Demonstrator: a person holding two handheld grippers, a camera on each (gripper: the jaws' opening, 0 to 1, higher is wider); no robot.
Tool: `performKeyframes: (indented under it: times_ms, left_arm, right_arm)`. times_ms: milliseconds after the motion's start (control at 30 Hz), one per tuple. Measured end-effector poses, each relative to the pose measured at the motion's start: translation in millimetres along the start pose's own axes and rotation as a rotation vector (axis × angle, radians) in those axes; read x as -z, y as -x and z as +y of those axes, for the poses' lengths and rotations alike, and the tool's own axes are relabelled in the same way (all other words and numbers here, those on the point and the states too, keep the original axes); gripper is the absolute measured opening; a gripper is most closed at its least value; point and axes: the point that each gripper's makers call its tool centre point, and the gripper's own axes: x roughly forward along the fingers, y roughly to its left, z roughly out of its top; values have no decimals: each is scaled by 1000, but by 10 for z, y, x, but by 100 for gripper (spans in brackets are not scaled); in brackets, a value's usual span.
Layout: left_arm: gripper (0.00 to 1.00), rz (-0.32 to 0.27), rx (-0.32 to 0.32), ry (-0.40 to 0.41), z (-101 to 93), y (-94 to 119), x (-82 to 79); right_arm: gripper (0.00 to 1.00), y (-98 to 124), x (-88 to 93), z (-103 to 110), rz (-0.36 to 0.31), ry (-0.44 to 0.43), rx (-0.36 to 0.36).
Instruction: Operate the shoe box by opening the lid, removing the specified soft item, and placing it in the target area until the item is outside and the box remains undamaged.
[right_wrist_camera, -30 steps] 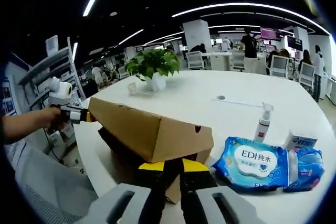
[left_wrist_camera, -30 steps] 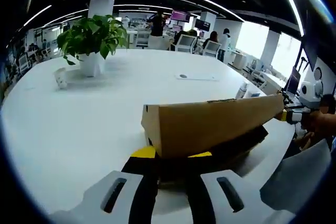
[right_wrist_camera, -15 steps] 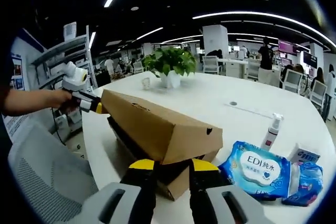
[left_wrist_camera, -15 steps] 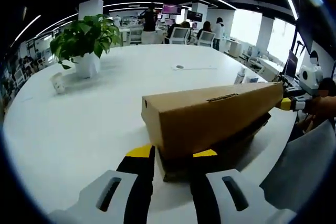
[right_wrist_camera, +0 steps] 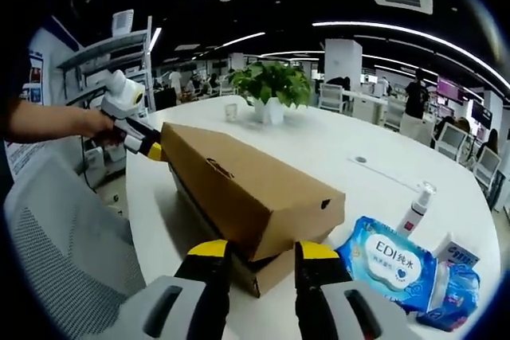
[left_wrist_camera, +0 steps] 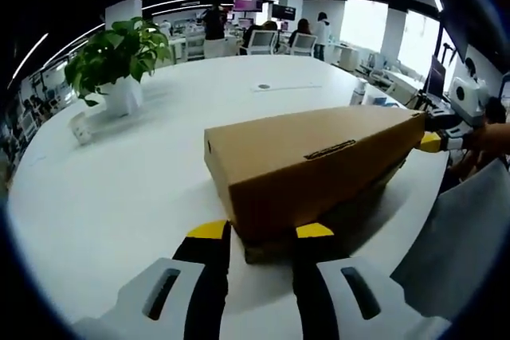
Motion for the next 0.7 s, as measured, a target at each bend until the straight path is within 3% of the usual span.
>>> performKeyframes:
  times_ms: [500,700]
  left_arm:
    - [28,-14,5,-21,7,19,-6]
    - [34,26,29,-59,-61,47,45]
  right_arm:
    - [35,-50,72,42,23,55,-13]
    - [35,-31,76,43,27,26,-18]
